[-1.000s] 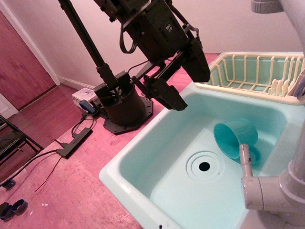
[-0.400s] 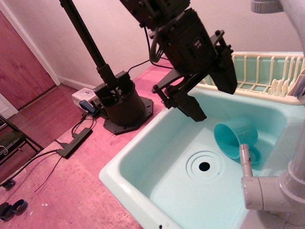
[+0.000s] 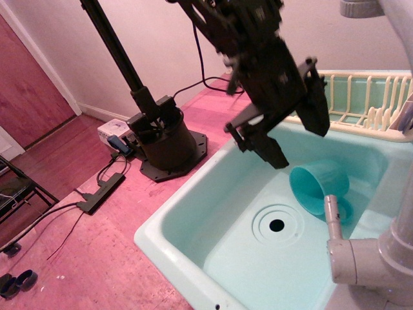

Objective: Flip cup upright

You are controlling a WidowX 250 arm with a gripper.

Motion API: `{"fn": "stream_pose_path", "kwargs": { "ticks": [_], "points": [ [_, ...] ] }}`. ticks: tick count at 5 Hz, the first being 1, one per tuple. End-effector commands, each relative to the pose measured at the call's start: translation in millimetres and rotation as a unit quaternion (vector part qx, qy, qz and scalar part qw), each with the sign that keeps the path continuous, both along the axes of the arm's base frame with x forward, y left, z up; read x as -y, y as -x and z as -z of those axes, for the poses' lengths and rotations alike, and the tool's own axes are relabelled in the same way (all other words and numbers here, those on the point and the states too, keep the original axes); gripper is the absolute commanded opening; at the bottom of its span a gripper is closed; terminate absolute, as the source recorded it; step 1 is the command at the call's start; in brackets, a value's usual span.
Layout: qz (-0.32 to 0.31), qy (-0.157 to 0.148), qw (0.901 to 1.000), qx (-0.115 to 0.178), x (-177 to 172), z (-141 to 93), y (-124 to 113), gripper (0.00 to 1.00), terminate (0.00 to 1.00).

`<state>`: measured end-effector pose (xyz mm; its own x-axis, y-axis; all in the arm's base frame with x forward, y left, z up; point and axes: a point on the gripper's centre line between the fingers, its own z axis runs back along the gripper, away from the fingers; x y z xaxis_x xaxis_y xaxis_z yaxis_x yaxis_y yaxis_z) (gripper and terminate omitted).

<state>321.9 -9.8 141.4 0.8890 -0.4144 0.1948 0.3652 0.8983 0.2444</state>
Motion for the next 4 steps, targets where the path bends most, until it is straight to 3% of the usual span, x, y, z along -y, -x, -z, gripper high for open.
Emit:
{"fn": "stream_pose_path", "kwargs": {
  "ticks": [1,2,4],
  "points": [
    [-0.013,-0.011,0.9994,0.029,-15.1,-4.6,4.8,1.0,0.0],
    [-0.002,-0.018,0.9997,0.017,-7.9,5.5,-0.8,1.0,0.0],
    [0.008,-0.018,0.9994,0.03,10.5,21.3,-26.5,1.0,0.0]
  ]
}}
